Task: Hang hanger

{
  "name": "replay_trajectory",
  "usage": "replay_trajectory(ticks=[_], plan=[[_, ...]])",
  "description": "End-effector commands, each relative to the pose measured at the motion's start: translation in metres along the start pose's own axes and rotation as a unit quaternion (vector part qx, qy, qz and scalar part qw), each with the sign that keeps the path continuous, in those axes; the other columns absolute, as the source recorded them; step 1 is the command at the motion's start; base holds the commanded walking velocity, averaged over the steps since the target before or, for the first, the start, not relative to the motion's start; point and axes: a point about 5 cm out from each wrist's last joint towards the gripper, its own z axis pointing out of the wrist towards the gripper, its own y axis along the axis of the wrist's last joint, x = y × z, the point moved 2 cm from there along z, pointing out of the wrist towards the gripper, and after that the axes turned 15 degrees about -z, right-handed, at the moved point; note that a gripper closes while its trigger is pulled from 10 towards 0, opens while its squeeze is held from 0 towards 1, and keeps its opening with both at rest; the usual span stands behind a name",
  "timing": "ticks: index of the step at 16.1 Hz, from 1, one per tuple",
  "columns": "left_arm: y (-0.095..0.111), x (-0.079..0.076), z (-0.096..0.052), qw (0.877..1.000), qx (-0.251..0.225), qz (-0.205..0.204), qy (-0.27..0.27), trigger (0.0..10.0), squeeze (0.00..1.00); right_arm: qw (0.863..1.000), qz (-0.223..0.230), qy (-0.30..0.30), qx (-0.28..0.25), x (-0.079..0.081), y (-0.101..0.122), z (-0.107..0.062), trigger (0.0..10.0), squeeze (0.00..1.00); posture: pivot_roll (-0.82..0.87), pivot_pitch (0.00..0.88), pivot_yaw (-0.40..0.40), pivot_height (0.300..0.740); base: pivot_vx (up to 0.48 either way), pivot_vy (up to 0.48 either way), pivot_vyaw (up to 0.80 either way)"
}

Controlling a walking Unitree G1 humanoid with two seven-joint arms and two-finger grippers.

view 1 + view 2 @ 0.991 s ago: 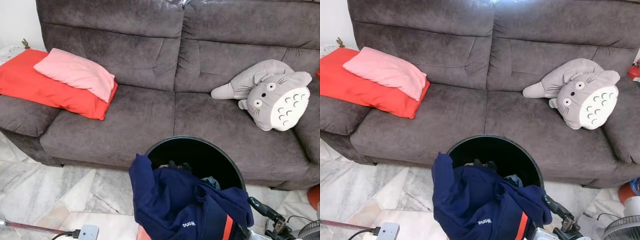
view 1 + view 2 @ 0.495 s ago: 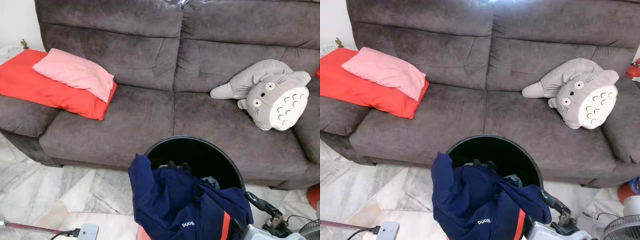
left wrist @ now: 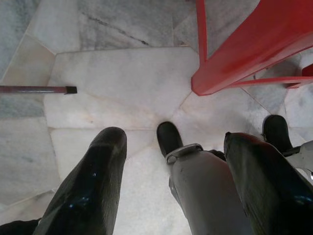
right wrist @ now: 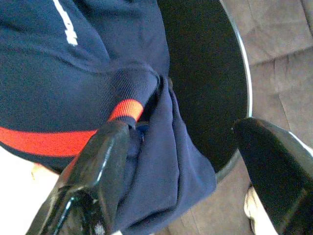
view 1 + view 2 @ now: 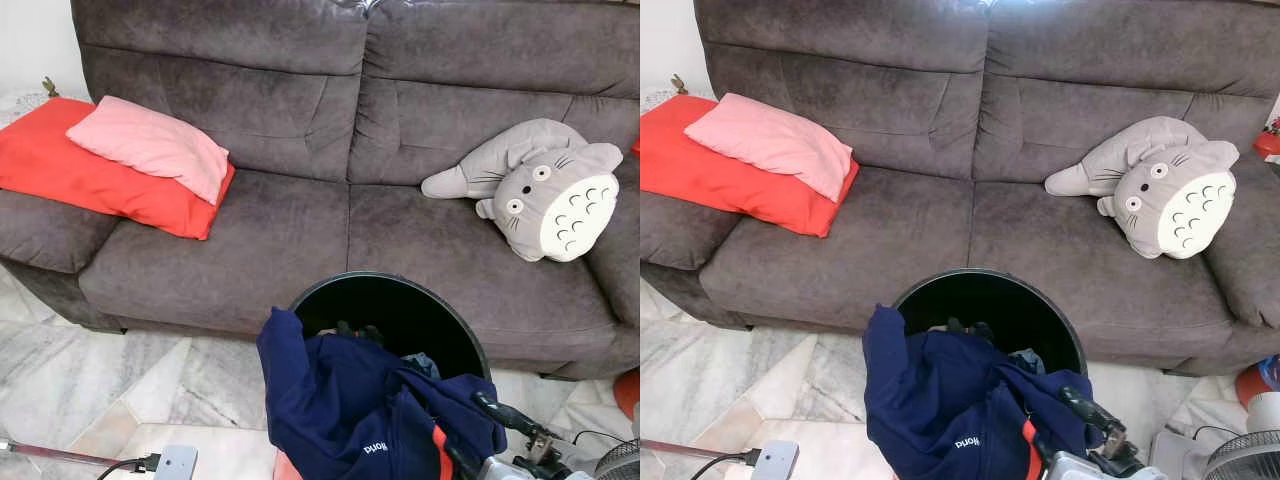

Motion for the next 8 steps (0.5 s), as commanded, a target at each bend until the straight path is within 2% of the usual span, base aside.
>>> replay_trajectory(ticks=[1,5,8], plan=[[-0.013,-0.001,-0.002,1.000,0.020,0.005,-0.003,10.0,0.00,1.000,0.001,0.001,-0.017,-0.001,0.007,-0.001,10.0,0.00,-0.24,0.166,-0.035,0.740,0.000,0.000,0.00],[-0.026,-0.011,-0.004,1.000,0.028,0.005,-0.008,10.0,0.00,0.999,-0.017,-0.036,-0.027,-0.015,0.007,0.004,10.0,0.00,-0.23,0.169,-0.038,0.740,0.000,0.000,0.00],[-0.030,-0.012,-0.005,1.000,0.030,0.004,-0.007,10.0,0.00,0.999,-0.010,-0.044,-0.013,-0.017,0.004,0.002,10.0,0.00,-0.23,0.173,-0.040,0.740,0.000,0.000,0.00]])
